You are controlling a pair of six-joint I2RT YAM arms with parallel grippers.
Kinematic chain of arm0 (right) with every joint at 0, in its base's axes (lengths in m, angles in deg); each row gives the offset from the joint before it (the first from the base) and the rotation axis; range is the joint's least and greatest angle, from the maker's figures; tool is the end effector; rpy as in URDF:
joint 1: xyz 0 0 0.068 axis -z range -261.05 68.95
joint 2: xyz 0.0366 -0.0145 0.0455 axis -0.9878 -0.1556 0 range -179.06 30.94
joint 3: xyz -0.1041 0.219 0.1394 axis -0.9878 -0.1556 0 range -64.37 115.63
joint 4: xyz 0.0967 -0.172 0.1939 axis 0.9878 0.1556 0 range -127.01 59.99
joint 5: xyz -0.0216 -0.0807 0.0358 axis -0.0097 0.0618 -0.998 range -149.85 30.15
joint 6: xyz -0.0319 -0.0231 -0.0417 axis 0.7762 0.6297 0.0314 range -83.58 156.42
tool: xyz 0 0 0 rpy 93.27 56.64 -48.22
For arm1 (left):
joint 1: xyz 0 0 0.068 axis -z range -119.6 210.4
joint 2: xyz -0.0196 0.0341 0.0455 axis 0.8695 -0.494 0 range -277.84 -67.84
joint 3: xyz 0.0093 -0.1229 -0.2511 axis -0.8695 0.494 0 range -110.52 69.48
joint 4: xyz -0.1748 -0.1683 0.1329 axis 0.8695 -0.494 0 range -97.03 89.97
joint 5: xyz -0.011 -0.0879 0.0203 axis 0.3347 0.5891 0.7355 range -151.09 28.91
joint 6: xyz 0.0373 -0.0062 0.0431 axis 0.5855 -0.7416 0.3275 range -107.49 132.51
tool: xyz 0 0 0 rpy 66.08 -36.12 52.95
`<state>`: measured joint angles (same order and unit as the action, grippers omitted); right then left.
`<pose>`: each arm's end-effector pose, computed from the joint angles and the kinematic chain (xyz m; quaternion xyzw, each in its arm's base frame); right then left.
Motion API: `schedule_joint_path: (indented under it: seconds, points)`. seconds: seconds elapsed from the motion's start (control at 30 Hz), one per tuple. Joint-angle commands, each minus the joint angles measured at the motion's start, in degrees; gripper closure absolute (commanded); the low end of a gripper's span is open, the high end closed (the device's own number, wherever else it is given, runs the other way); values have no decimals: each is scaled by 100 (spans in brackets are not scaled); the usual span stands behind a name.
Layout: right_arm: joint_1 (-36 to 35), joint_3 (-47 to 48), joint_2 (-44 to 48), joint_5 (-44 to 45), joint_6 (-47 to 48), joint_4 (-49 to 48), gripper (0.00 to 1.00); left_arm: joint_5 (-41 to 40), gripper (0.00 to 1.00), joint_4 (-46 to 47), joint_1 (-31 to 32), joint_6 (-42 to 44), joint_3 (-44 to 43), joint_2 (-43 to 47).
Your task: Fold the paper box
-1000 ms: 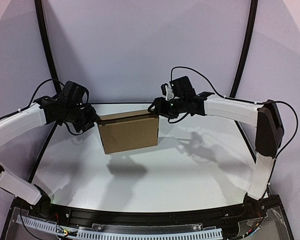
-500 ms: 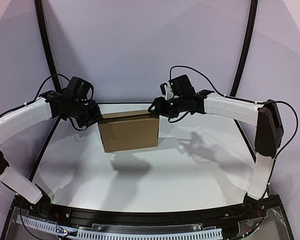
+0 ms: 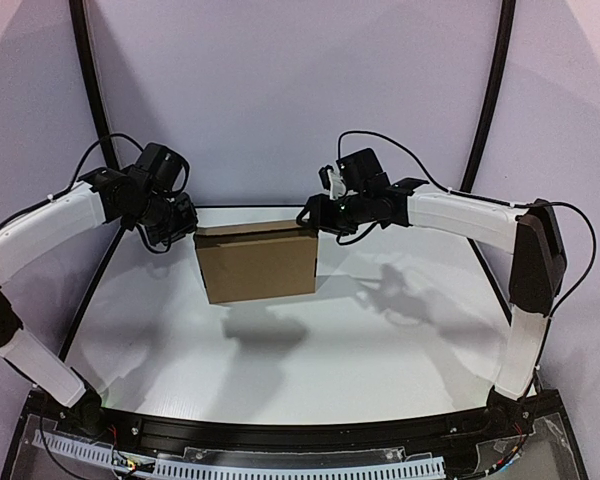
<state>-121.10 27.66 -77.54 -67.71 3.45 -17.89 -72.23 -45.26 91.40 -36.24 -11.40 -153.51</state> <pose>0.3533 0.3043 0.2877 -0.0860 0.8836 0.3204 0.3305 0.2936 -0.1672 0.3347 -0.1771 0.9190 -0.1482 0.3195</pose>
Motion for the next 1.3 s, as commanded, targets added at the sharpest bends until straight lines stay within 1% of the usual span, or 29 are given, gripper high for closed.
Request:
schedule_joint_path:
  seconds: [0.0, 0.33, 0.37, 0.53, 0.57, 0.6, 0.73, 0.97, 1.27]
  points:
    - [-74, 43, -173, 30, 142, 346, 47, -245, 69, -294, -15, 220, -181, -94]
    - [-82, 90, -207, 31, 163, 391, 48, 167, 71, 103, -13, 268, -270, -428]
    - [-74, 88, -208, 40, 165, 391, 48, 183, 73, 133, -9, 274, -277, -434]
    - [-73, 104, -225, 50, 181, 408, 49, 191, 77, 151, -9, 296, -307, -476]
    - [-74, 112, -234, 57, 184, 403, 49, 195, 78, 140, -14, 285, -306, -501]
    - [-73, 120, -239, 53, 180, 409, 49, 203, 83, 131, -13, 274, -301, -516]
    - [-76, 123, -268, 31, 186, 418, 50, 260, 89, 132, -12, 209, -235, -519]
    - [-73, 33, -291, -10, 143, 391, 50, 321, 98, 247, -12, 28, 173, -473]
    - [-78, -255, -266, 25, 58, 274, 51, 308, 99, 562, -8, -369, 1231, -218]
